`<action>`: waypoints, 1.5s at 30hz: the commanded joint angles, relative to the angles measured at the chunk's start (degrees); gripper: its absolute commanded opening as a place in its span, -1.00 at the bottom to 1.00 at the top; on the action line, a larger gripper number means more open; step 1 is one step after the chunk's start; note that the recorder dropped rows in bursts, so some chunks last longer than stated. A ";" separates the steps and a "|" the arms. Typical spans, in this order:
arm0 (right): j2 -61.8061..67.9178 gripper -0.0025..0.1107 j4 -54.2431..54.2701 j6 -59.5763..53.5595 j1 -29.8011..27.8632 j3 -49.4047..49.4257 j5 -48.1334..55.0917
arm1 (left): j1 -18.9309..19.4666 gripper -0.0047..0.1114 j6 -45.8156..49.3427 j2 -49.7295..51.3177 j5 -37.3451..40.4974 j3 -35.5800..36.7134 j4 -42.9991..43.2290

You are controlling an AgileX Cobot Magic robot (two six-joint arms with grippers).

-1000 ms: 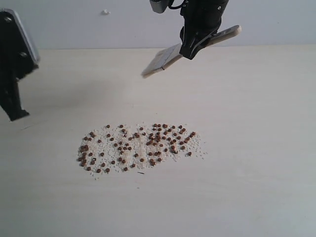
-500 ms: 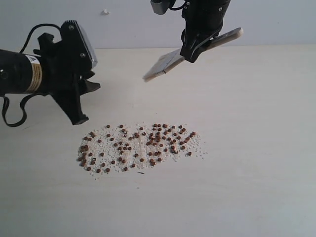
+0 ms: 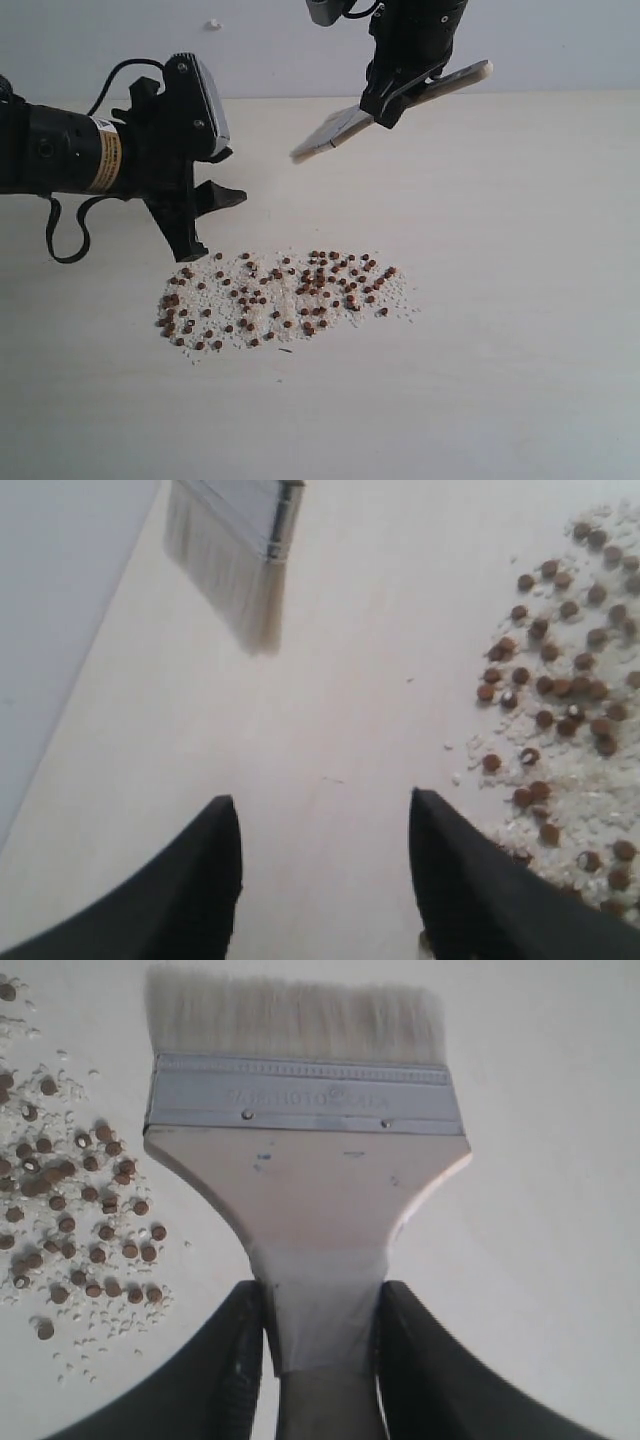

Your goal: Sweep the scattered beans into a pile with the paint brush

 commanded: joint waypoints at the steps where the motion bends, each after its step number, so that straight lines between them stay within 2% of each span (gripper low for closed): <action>1: -0.78 -0.96 0.00 0.33 0.10 -0.20 -0.45 | -0.25 -0.06 0.25 1.69 -4.58 -1.03 -0.99; 4: -0.78 -0.96 0.00 0.33 0.10 -0.20 -0.45 | -0.40 -0.06 5.90 1.82 -0.40 -1.10 -0.46; 8: -0.78 -0.96 0.02 0.33 0.10 -0.20 -1.09 | -2.11 -0.06 10.66 1.82 10.32 -1.10 -0.19; 10: -0.78 -0.96 0.02 0.33 0.10 -0.20 -1.22 | -2.84 -0.06 10.99 1.82 11.35 -1.10 -0.19; 13: -0.78 -0.96 0.14 0.56 0.10 -0.20 -1.63 | -3.32 -0.06 10.99 1.82 10.99 -1.35 -1.54; 17: -0.78 -0.96 0.43 2.16 0.10 -0.20 -1.75 | -3.32 -0.06 10.89 1.82 10.86 -3.14 -7.35; 21: -0.78 -0.96 0.21 3.58 0.10 -0.20 -1.11 | -3.32 -0.07 11.48 1.82 11.10 -4.90 -7.05; 26: -0.78 -0.96 0.42 5.82 0.10 -0.20 -0.93 | -3.32 -0.18 15.39 1.82 12.16 -5.63 -7.05; 38: -0.78 -0.96 6.30 11.07 0.10 -0.20 -0.23 | -4.06 0.06 15.82 1.90 4.99 -4.82 -7.05; 45: -0.78 -0.96 9.43 11.07 0.10 -0.20 -0.23 | -5.41 0.07 17.47 3.67 2.90 -5.84 -7.54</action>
